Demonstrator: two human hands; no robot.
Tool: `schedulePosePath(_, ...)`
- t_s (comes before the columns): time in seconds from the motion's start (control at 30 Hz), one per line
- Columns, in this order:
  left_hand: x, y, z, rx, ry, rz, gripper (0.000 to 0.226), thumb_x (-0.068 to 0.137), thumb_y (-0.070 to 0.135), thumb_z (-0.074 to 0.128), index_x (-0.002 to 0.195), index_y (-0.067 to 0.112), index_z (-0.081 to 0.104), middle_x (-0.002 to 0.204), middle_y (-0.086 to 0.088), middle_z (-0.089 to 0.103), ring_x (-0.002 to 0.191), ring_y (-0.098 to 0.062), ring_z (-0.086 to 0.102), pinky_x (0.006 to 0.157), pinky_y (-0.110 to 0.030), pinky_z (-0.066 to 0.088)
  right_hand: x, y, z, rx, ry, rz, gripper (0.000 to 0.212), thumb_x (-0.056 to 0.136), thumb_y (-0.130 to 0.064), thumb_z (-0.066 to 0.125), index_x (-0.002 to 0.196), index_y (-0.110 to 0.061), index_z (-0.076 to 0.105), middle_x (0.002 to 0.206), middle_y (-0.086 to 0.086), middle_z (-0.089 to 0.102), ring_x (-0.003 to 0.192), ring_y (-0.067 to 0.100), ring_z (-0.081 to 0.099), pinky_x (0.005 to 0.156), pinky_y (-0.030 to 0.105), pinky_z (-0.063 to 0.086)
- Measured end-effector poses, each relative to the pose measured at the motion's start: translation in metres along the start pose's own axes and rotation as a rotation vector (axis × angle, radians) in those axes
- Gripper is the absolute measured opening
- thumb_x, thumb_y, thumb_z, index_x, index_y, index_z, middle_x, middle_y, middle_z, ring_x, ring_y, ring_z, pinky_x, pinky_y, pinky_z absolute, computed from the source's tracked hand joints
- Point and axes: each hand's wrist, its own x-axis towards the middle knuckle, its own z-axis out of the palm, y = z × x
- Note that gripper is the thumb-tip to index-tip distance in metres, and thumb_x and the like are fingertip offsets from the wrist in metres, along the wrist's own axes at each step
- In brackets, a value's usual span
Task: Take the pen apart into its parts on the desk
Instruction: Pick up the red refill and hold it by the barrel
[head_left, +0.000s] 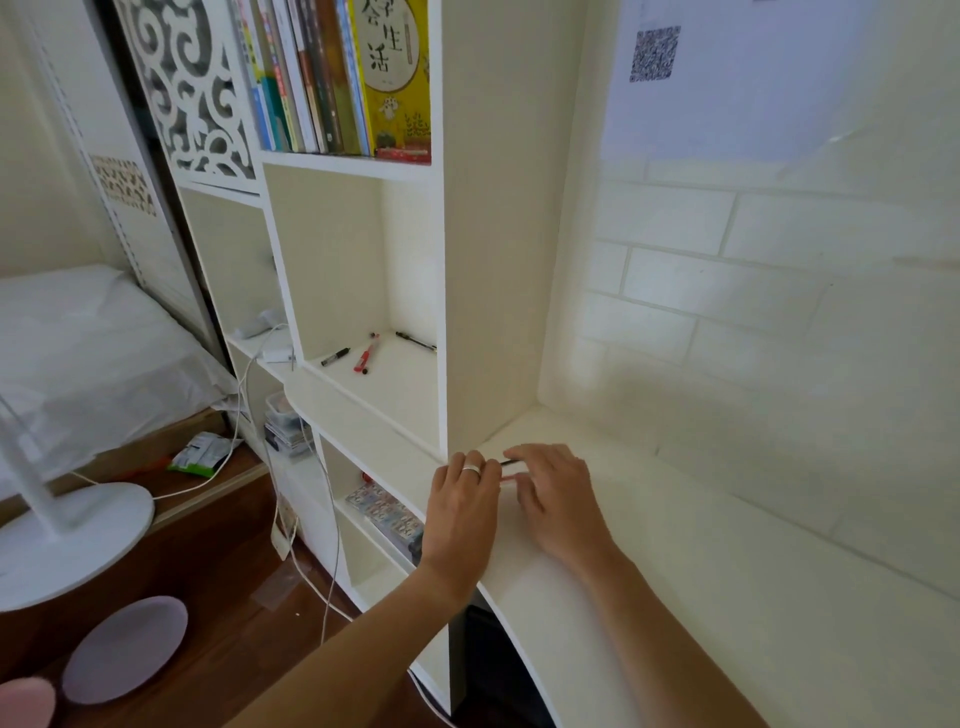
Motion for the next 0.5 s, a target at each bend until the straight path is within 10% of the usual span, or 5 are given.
schedulePosePath(0.5,0.002,-0.014,0.004,-0.196,0.014,-0.394,0.027,0.093,0.022,0.059,0.117,0.012,0.06,0.118,-0.007,0.058,0.107,-0.025,0.047,0.095,-0.038,0.042,0.001,0.018,-0.002,0.068,0.136,0.266,0.021,0.09,-0.001,0.059,0.098,-0.017,0.07,0.094,-0.001,0.071,0.089,0.024,0.065,0.083,0.04,0.053)
